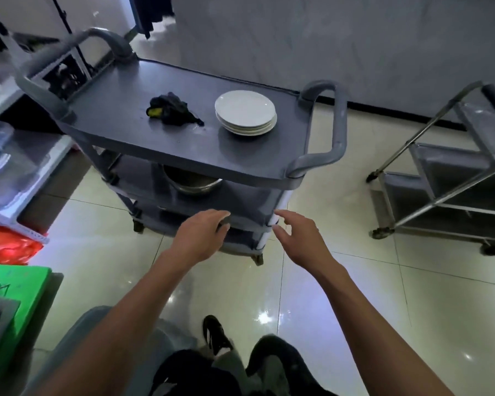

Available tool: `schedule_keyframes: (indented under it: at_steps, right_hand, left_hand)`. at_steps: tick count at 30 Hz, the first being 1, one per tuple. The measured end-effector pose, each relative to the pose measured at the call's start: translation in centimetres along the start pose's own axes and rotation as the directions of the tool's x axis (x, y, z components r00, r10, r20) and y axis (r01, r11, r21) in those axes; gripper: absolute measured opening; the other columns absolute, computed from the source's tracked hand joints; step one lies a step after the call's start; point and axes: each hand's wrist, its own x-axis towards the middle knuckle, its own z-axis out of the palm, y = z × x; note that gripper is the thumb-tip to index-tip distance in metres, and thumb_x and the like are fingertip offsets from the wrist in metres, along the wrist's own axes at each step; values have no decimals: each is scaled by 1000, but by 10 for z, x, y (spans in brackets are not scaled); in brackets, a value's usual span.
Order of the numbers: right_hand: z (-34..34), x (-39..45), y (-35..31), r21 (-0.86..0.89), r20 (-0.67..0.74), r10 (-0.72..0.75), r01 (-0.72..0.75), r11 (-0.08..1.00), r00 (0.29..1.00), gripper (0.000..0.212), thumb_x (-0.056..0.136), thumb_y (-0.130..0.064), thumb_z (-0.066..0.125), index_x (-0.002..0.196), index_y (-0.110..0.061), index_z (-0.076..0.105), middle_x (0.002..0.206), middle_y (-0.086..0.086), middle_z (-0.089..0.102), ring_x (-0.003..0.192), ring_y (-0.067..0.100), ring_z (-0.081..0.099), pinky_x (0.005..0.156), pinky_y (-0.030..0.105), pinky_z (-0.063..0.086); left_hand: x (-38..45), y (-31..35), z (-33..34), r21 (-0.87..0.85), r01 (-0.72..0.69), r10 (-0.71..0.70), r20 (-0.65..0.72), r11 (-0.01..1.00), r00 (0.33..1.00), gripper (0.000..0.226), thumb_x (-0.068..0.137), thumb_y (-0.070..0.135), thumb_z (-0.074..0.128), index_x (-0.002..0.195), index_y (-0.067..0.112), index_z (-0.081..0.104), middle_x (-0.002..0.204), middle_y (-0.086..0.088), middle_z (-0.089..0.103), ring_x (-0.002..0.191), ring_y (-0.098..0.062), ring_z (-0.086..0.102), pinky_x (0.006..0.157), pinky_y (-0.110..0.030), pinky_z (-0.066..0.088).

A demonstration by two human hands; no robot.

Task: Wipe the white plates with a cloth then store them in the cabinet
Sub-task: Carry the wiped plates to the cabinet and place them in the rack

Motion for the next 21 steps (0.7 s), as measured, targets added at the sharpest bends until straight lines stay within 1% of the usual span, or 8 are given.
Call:
schedule_keyframes:
  at_steps: [3,5,9,11,13,17,19,21]
  right_hand:
    - [-2,35,-14,36,-7,19,-18,999,1000,43,100,-32,58,142,-23,54,138,1,61,112,15,61,90,22,42]
    - [-3,59,-19,60,-1,32,-32,998,999,46,100,-33,59,144,-22,51,138,3,61,119,19,60,94,26,44]
    - [-9,116,-22,106,4,67,-67,992,998,52,98,-33,60,147,-19,49,139,5,60,124,23,58,102,34,45]
    - [-10,144,-19,119,24,89,-91,989,996,55,98,-35,60,149,-19,46,144,4,56,129,23,54,108,41,45]
    - [-13,173,-16,142,38,107,-111,984,994,58,98,-38,59,151,-19,42,149,3,52,133,24,51,110,46,44]
    - [-21,238,-15,218,23,144,-145,965,989,62,98,-39,59,153,-19,37,151,5,48,136,23,48,111,44,42]
    - [-25,269,-15,283,-7,165,-156,946,986,59,97,-36,61,150,-19,42,147,6,53,133,23,51,109,42,44]
    - [-28,297,-16,338,-34,172,-150,929,985,50,95,-33,63,142,-22,51,136,4,61,124,23,57,100,39,48]
  left_hand:
    - [31,-5,-15,-24,-9,8,-33,1000,999,43,102,40,48,144,30,49,141,8,56,128,-16,52,104,-37,42]
    - [53,-9,-23,-44,-12,10,-54,999,998,42,102,40,49,143,30,50,141,8,56,128,-16,52,105,-38,43]
    - [101,-18,-36,-84,-11,4,-77,996,997,43,101,39,51,143,29,50,142,8,56,128,-17,53,106,-41,46]
    - [127,-22,-40,-81,1,-8,-90,997,996,45,101,38,52,144,29,47,144,7,54,129,-19,52,104,-42,45]
    - [155,-26,-45,-68,10,-17,-93,998,996,48,101,37,52,148,31,41,147,5,50,131,-22,50,103,-43,44]
    - [217,-28,-60,-100,43,-51,-77,994,996,54,100,35,53,152,31,36,153,3,44,136,-23,44,108,-44,40]
    - [248,-29,-68,-158,68,-80,-72,985,994,56,99,34,56,152,28,39,152,1,46,136,-23,45,111,-45,41]
    - [276,-33,-74,-202,112,-129,-75,973,989,57,98,34,59,151,26,40,151,-1,48,135,-24,47,110,-47,41]
